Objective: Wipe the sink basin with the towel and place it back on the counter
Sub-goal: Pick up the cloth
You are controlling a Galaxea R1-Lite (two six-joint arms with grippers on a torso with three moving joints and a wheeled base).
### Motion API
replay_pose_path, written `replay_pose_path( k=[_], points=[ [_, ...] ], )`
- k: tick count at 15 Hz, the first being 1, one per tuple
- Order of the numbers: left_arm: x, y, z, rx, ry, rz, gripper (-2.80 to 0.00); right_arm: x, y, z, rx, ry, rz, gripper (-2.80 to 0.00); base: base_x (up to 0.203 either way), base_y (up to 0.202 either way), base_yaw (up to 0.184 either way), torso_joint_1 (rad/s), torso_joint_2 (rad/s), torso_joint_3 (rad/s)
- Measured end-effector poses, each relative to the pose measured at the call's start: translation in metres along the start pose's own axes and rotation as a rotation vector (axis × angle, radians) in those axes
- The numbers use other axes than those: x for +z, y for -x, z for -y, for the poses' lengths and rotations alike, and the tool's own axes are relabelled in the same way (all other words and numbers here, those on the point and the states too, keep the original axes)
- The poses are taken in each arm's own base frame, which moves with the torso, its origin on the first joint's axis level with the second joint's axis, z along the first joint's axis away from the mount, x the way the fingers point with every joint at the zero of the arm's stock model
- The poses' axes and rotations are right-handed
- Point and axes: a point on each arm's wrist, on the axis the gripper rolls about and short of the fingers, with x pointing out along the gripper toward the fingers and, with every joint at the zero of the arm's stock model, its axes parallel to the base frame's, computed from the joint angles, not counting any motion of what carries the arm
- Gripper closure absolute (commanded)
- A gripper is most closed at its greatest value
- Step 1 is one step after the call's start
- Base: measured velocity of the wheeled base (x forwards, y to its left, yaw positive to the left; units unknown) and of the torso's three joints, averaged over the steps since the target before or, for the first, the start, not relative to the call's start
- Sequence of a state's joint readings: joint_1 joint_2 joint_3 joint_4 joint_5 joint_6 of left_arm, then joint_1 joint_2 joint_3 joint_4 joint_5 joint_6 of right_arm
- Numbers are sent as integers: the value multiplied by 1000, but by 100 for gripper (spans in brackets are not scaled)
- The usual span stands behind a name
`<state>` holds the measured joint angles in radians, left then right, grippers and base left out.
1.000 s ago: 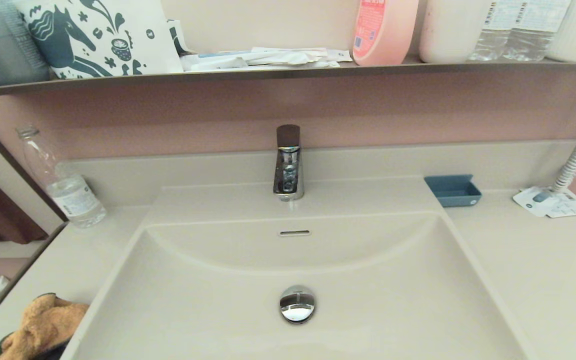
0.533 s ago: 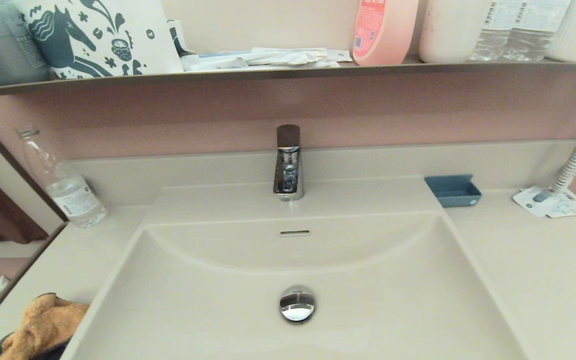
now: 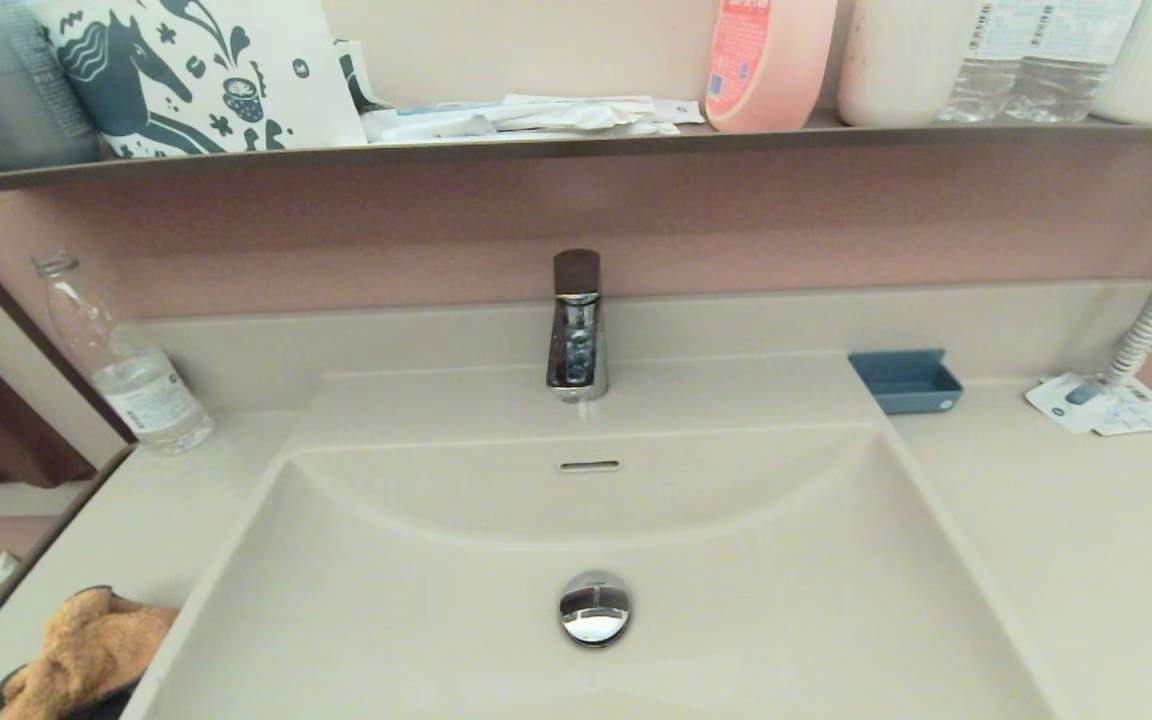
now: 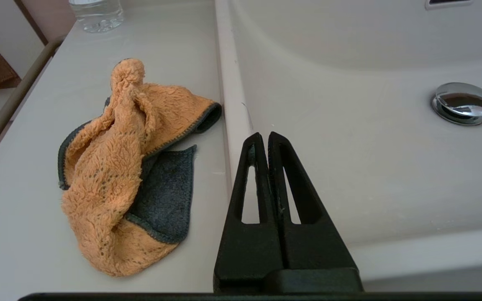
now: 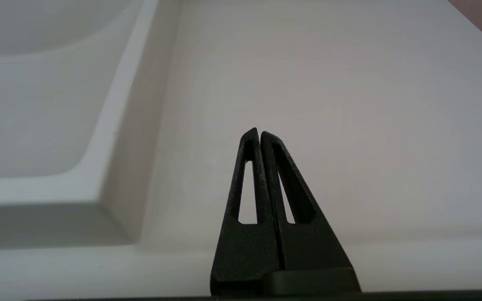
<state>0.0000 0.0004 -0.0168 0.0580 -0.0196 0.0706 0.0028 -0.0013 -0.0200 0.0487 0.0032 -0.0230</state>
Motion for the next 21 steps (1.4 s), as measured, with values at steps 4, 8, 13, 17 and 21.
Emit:
replay_pose_path(
  k=[4, 8, 13, 17, 21],
  points=[
    [0, 0, 0, -1, -4, 0, 0, 0, 0, 0, 0, 0, 0, 0, 0, 0, 0, 0, 0, 0],
    [0, 0, 0, -11, -27, -2, 0, 0, 0, 0, 0, 0, 0, 0, 0, 0, 0, 0, 0, 0],
    [18, 0, -1, -9, -26, -7, 0, 0, 0, 0, 0, 0, 0, 0, 0, 0, 0, 0, 0, 0],
    [72, -9, -7, 50, -47, -59, 0, 0, 0, 0, 0, 0, 0, 0, 0, 0, 0, 0, 0, 0],
    [85, -30, -12, 183, -149, -402, 0, 0, 0, 0, 0, 0, 0, 0, 0, 0, 0, 0, 0, 0]
  ],
)
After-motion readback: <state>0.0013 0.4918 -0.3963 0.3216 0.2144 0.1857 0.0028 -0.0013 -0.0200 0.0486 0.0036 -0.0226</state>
